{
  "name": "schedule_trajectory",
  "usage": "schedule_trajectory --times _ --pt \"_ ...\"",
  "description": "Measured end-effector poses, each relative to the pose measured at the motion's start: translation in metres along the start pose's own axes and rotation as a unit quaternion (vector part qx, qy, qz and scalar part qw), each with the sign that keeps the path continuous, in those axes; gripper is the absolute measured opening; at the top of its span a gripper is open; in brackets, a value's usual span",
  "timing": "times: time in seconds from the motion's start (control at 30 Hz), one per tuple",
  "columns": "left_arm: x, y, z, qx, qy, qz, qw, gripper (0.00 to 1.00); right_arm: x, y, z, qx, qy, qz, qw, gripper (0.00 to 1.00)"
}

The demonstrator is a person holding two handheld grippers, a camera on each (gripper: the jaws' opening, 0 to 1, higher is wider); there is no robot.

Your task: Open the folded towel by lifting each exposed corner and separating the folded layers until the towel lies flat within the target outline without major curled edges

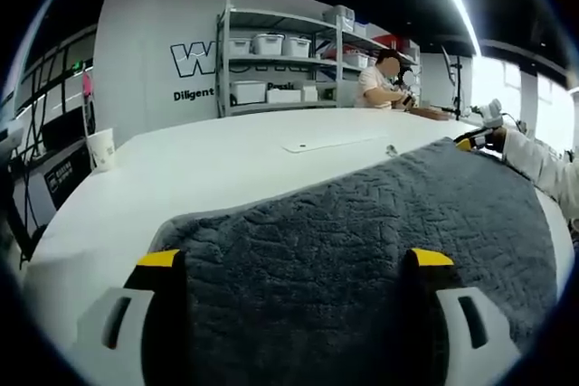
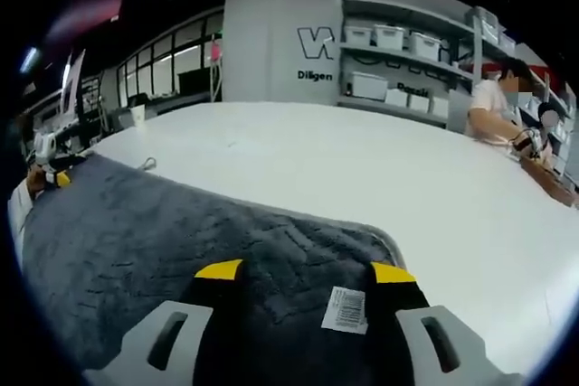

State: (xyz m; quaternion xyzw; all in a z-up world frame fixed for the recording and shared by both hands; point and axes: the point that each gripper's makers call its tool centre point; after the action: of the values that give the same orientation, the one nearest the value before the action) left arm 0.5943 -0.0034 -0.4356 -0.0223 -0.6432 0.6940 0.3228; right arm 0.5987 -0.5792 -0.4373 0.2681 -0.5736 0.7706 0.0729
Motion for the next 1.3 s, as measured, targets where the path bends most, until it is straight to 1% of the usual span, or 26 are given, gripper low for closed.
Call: schedule_trajectory --times 0.1,0.17,0.23,0.27,0.3,0.4,0.47,0.53,0.63,0.73,0.77,0.83,0.93,1.1,1.23,1.27,1.3 --pt "0.003 -0.008 0.004 0.000 0.003 0.010 0.9999 0.99 0.003 0.000 -0.005 0.009 -0.006 -0.007 0.9999 0.49" --pt "0.005 -0.022 0.006 0.006 0.006 0.033 0.9994 0.99 0.006 0.000 -0.008 0.012 -0.013 -0.008 0.9998 0.51" --pt "0.005 -0.028 0.003 0.010 0.003 0.040 0.9992 0.99 0.008 -0.001 -0.010 0.014 -0.017 -0.008 0.9997 0.52" --pt "0.004 -0.028 0.003 0.011 0.003 0.039 0.9992 0.99 0.009 -0.002 -0.011 0.014 -0.018 -0.008 0.9997 0.52" --pt "0.001 -0.026 0.001 0.014 0.003 0.031 0.9994 0.99 0.010 -0.002 -0.013 0.013 -0.021 -0.006 0.9997 0.52" --pt "-0.008 -0.013 -0.005 0.015 -0.003 0.008 0.9998 0.99 0.013 -0.005 -0.017 0.014 -0.026 -0.003 0.9996 0.52" --pt "-0.011 -0.009 -0.009 0.013 -0.009 0.002 0.9999 0.99 0.014 -0.004 -0.021 0.020 -0.030 -0.004 0.9994 0.53" --pt "-0.010 -0.010 -0.010 0.010 -0.013 0.005 0.9999 0.99 0.014 -0.003 -0.023 0.027 -0.033 -0.005 0.9991 0.53" --pt "-0.011 -0.015 -0.009 0.011 -0.010 0.014 0.9998 0.99 0.015 -0.002 -0.025 0.029 -0.037 -0.004 0.9989 0.53" --pt "-0.015 -0.010 -0.012 0.012 -0.014 0.004 0.9998 0.99 0.016 -0.001 -0.030 0.022 -0.043 -0.001 0.9988 0.53" --pt "-0.016 -0.005 -0.015 0.012 -0.019 -0.002 0.9997 0.99 0.017 0.000 -0.031 0.022 -0.044 -0.001 0.9988 0.53" --pt "-0.016 -0.005 -0.014 0.007 -0.021 0.004 0.9998 0.99 0.016 0.002 -0.033 0.025 -0.047 -0.003 0.9986 0.53" --pt "-0.016 -0.006 -0.015 0.007 -0.022 0.002 0.9997 0.99 0.018 0.002 -0.034 0.029 -0.046 -0.003 0.9985 0.53" --pt "-0.016 -0.006 -0.015 0.007 -0.022 0.002 0.9997 0.99 0.026 -0.006 -0.032 0.030 -0.040 0.009 0.9987 0.53" --pt "-0.013 -0.008 -0.014 0.015 -0.021 0.002 0.9997 0.99 0.039 -0.012 -0.034 0.031 -0.038 0.014 0.9987 0.55" --pt "-0.010 -0.011 -0.014 0.019 -0.023 0.003 0.9995 0.99 0.045 -0.013 -0.036 0.018 -0.043 0.012 0.9988 0.56" --pt "-0.007 -0.014 -0.013 0.021 -0.025 0.006 0.9995 0.99 0.049 -0.014 -0.037 0.016 -0.043 0.012 0.9989 0.58"
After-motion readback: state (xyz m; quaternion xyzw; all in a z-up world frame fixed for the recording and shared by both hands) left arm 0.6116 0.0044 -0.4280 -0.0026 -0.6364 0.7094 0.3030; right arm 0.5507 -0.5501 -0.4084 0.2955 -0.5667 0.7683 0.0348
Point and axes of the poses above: the point that each gripper's makers call its tool centre point, and the gripper's own axes: x roughly backward along the fingers, z roughly to its right, y roughly out of its underside, and after that the axes turned 10 degrees about x, right-handed
